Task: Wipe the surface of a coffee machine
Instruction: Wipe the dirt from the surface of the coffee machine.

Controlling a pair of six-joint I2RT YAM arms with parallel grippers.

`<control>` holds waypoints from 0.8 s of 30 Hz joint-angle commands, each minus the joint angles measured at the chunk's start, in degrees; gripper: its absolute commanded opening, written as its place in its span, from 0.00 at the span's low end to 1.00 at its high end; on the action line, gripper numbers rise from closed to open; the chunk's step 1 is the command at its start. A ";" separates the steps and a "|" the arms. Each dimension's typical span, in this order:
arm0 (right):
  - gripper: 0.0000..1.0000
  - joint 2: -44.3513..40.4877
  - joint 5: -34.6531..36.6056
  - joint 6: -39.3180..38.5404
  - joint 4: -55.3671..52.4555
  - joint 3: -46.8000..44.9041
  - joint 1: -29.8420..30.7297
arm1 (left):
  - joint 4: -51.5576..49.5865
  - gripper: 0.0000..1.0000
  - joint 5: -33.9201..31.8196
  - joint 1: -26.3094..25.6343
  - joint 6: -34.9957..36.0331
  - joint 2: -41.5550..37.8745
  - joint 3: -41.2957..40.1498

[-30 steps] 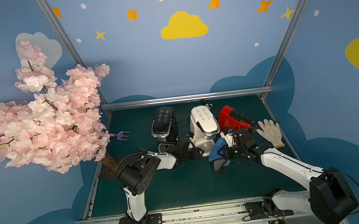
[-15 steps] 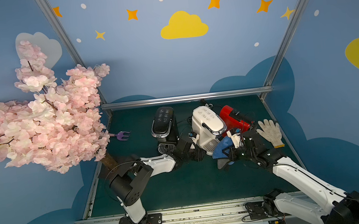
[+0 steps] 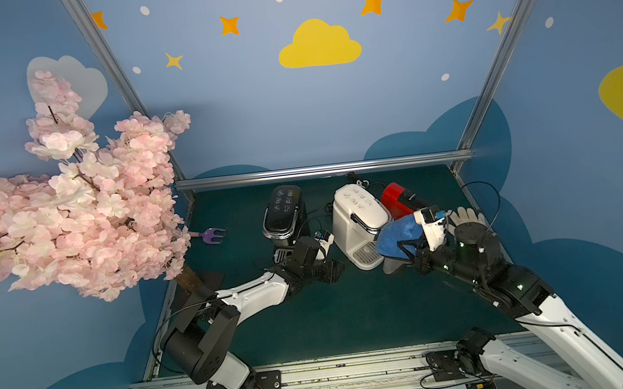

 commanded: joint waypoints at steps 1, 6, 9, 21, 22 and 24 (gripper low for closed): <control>0.00 4.99 2.45 -4.27 -0.12 6.10 1.73 | -3.42 0.56 1.90 1.07 2.23 -3.05 -0.38; 0.00 17.06 6.18 -7.70 -1.31 17.26 5.04 | -3.91 0.56 -3.09 2.17 4.44 -7.56 -4.33; 0.00 23.93 9.98 -10.32 1.06 20.85 5.57 | -3.05 0.56 -4.08 2.38 4.48 -9.65 -6.84; 0.00 44.53 11.56 -10.45 -0.89 34.19 5.00 | -0.74 0.57 -6.53 3.43 5.41 -17.77 -12.67; 0.00 45.69 11.55 -10.28 -1.04 34.50 5.09 | -1.03 0.57 -6.99 3.55 5.42 -18.45 -12.82; 0.00 47.52 11.46 -10.28 -1.11 34.99 5.34 | -1.17 0.57 -7.77 3.74 5.45 -19.75 -13.19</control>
